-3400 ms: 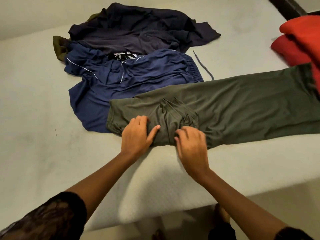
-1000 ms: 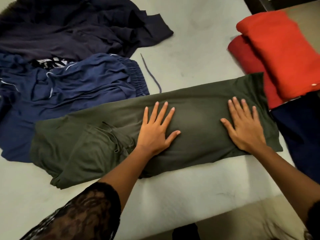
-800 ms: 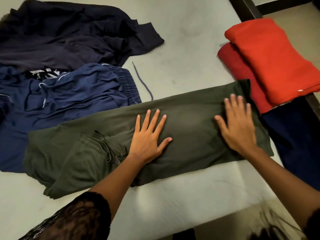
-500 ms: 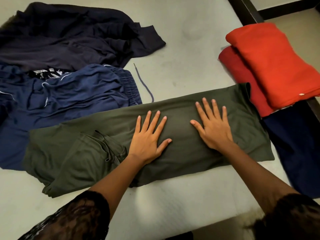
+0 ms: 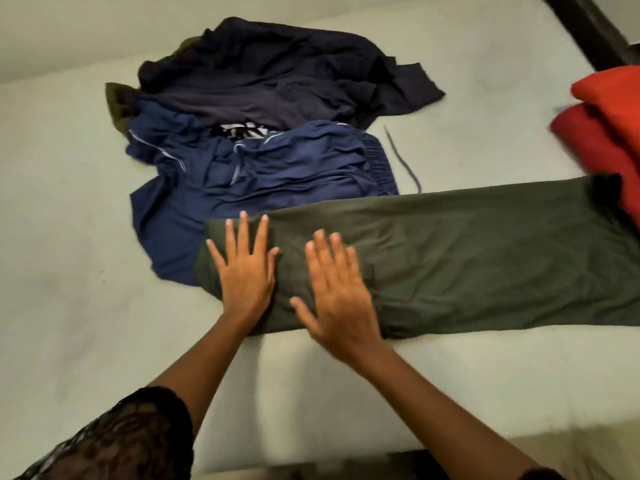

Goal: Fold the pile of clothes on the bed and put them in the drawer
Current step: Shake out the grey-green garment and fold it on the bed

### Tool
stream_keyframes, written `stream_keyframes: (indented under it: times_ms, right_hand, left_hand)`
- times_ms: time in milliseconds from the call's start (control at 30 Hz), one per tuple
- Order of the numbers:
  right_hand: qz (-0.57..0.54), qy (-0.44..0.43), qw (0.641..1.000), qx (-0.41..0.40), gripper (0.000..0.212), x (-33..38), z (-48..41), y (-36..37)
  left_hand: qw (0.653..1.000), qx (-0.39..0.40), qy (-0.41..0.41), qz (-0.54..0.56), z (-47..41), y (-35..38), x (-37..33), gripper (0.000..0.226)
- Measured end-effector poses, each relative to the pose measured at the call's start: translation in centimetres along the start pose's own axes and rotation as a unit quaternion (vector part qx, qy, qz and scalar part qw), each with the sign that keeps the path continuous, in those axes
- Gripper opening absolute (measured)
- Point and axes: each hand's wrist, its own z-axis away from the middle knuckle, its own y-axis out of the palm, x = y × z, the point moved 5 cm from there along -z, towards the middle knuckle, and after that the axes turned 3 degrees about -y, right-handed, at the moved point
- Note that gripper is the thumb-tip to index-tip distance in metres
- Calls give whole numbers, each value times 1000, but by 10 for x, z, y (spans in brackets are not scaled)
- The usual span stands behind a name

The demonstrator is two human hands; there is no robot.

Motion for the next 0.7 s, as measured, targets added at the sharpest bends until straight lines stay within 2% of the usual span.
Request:
stream_keyframes:
  times_ms: [133, 200, 300, 367, 467, 533, 600, 667, 700]
  right_hand:
    - [2, -62, 994, 87, 94, 63, 2, 54]
    - [28, -55, 989, 132, 89, 71, 3, 76]
    - [72, -42, 977, 198, 74, 72, 6, 99]
    - [65, -48, 973, 216, 65, 76, 9, 108]
    - [44, -46, 972, 226, 59, 74, 5, 108]
    - [-19, -47, 976, 213, 60, 74, 2, 100]
    - [-161, 14, 969, 187, 63, 73, 2, 83]
    - [-316, 113, 933, 128, 56, 70, 1, 58]
    - [-374, 168, 909, 73, 50, 67, 0, 42]
  left_hand:
    - [997, 58, -33, 35, 8, -3, 74, 65]
    - [994, 51, -55, 76, 6, -6, 89, 73]
    - [992, 33, -113, 52, -3, -8, 95, 80]
    - [984, 43, -167, 34, -8, -10, 98, 73]
    - [964, 44, -241, 106, -15, -16, 98, 43]
    - [948, 15, -251, 195, -20, -27, 92, 29]
    - [917, 3, -250, 312, -27, -43, 77, 19]
    - [899, 15, -238, 368, -37, -65, 51, 13]
    - [906, 21, -222, 359, -42, -76, 35, 12]
